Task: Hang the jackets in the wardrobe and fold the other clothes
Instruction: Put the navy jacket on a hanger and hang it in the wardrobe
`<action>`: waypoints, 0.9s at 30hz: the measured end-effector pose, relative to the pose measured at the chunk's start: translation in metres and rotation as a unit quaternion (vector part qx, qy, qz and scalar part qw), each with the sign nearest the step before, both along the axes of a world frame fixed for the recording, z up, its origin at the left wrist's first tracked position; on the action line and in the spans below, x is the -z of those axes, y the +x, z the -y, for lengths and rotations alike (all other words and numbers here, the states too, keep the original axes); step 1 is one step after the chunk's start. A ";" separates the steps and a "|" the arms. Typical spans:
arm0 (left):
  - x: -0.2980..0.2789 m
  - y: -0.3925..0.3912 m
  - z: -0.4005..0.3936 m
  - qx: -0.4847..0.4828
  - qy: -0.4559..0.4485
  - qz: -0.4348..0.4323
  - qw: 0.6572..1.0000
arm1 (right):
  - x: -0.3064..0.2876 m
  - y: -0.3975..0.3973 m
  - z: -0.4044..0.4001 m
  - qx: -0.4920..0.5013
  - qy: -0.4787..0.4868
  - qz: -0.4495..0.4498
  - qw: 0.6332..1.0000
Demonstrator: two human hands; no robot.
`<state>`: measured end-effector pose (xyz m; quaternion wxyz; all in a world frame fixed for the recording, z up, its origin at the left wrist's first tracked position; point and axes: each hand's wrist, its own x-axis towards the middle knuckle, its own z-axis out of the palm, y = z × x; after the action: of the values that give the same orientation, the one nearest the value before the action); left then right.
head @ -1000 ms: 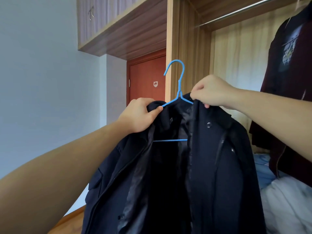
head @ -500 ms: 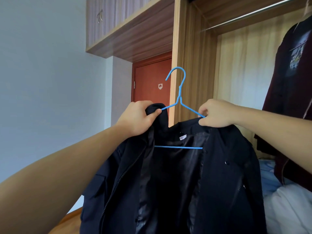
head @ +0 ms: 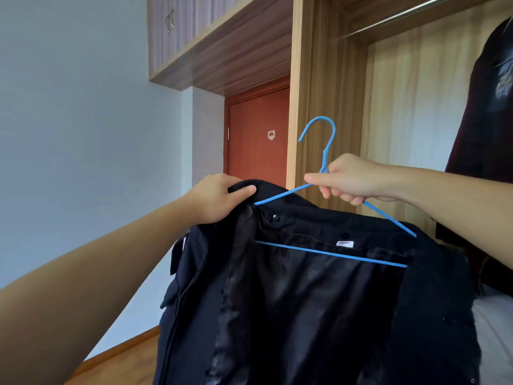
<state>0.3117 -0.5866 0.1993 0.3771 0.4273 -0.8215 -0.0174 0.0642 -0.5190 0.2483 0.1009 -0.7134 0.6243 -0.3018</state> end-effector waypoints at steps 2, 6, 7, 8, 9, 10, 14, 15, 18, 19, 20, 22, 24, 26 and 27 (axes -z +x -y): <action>0.004 0.002 0.000 -0.013 0.011 0.008 1.000 | 0.001 0.002 -0.001 0.006 -0.006 -0.009 1.000; 0.011 0.008 0.003 -0.029 0.076 -0.019 0.996 | 0.000 0.012 -0.002 0.014 -0.017 -0.006 1.000; 0.012 0.008 0.005 -0.030 0.095 -0.038 0.994 | -0.001 0.014 -0.003 0.017 -0.022 0.001 1.000; 0.015 0.009 0.008 -0.029 0.106 -0.061 0.992 | -0.002 0.015 -0.003 0.020 -0.026 0.006 0.999; 0.016 0.010 0.010 -0.025 0.110 -0.084 0.990 | -0.003 0.017 -0.004 0.021 -0.029 0.007 0.999; 0.017 0.011 0.012 -0.014 0.115 -0.104 0.988 | -0.004 0.017 -0.005 0.024 -0.031 0.005 0.999; 0.008 0.023 0.009 0.059 0.197 -0.104 0.973 | -0.005 0.012 -0.009 0.036 -0.031 -0.011 0.999; 0.006 0.025 0.008 0.087 0.220 -0.109 0.966 | -0.005 0.009 -0.011 0.037 -0.029 -0.015 0.999; 0.005 0.022 0.003 0.173 0.289 -0.176 0.925 | -0.006 0.003 -0.016 0.041 -0.031 -0.023 0.998; 0.005 0.020 0.001 0.185 0.309 -0.194 0.912 | -0.007 0.001 -0.018 0.042 -0.033 -0.021 0.998; 0.006 0.018 0.001 0.185 0.325 -0.202 0.905 | -0.008 -0.001 -0.020 0.041 -0.033 -0.022 0.998; 0.004 0.016 0.000 0.162 0.358 -0.180 0.902 | -0.008 -0.005 -0.024 0.035 -0.028 -0.035 0.998; 0.001 0.015 -0.002 0.134 0.391 -0.123 0.902 | -0.008 -0.010 -0.027 0.032 -0.022 -0.051 0.998; 0.000 0.015 -0.004 0.112 0.407 -0.083 0.903 | -0.007 -0.013 -0.030 0.030 -0.019 -0.060 0.998; 0.000 0.016 -0.004 0.103 0.410 -0.069 0.904 | -0.006 -0.015 -0.032 0.029 -0.019 -0.061 0.998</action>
<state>0.3274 -0.5822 0.1998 0.2203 0.4552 -0.7534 -0.4203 0.0494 -0.4871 0.2548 0.0404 -0.7138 0.6440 -0.2723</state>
